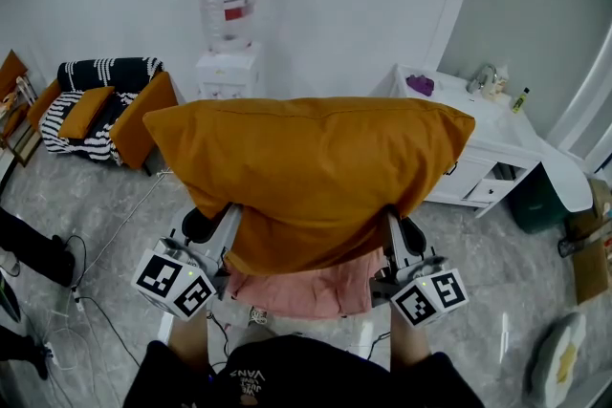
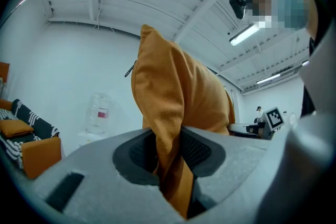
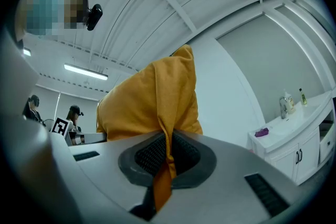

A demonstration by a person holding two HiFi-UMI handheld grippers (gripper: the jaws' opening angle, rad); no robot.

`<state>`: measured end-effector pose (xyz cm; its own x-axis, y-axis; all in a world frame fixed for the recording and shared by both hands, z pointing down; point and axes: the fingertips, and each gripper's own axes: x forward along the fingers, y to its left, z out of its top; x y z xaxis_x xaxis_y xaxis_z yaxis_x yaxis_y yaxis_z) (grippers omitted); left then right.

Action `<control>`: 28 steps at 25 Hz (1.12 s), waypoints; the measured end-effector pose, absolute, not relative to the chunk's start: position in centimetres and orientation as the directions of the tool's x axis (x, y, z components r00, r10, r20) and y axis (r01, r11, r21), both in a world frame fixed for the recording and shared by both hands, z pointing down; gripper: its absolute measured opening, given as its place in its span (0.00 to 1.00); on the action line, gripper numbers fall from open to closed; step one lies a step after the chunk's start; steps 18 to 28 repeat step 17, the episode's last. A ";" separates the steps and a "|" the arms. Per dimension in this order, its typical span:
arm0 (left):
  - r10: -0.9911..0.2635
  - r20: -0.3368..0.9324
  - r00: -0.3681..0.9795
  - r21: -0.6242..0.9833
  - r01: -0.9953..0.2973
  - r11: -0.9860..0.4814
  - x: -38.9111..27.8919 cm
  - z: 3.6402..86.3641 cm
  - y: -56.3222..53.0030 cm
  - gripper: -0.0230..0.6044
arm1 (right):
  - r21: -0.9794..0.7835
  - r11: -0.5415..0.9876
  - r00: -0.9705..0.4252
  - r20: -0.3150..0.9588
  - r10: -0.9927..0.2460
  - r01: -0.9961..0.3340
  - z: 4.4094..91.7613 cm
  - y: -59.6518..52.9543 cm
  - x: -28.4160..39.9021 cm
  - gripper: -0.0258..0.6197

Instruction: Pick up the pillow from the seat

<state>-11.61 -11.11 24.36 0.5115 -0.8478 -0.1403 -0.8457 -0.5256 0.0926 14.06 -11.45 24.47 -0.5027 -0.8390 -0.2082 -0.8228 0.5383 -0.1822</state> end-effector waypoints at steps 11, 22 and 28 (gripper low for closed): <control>-0.855 -0.130 0.502 0.114 -0.849 -0.516 -11.4 25.1 -10.4 0.23 | -0.180 0.539 -0.507 -0.196 -0.839 -0.823 24.9 -10.8 14.3 0.07; -0.860 -0.122 0.496 0.119 -0.852 -0.509 -11.3 25.2 -10.0 0.23 | -0.190 0.540 -0.508 -0.192 -0.840 -0.820 25.0 -10.6 14.4 0.06; -0.860 -0.122 0.496 0.119 -0.852 -0.509 -11.3 25.2 -10.0 0.23 | -0.190 0.540 -0.508 -0.192 -0.840 -0.820 25.0 -10.6 14.4 0.06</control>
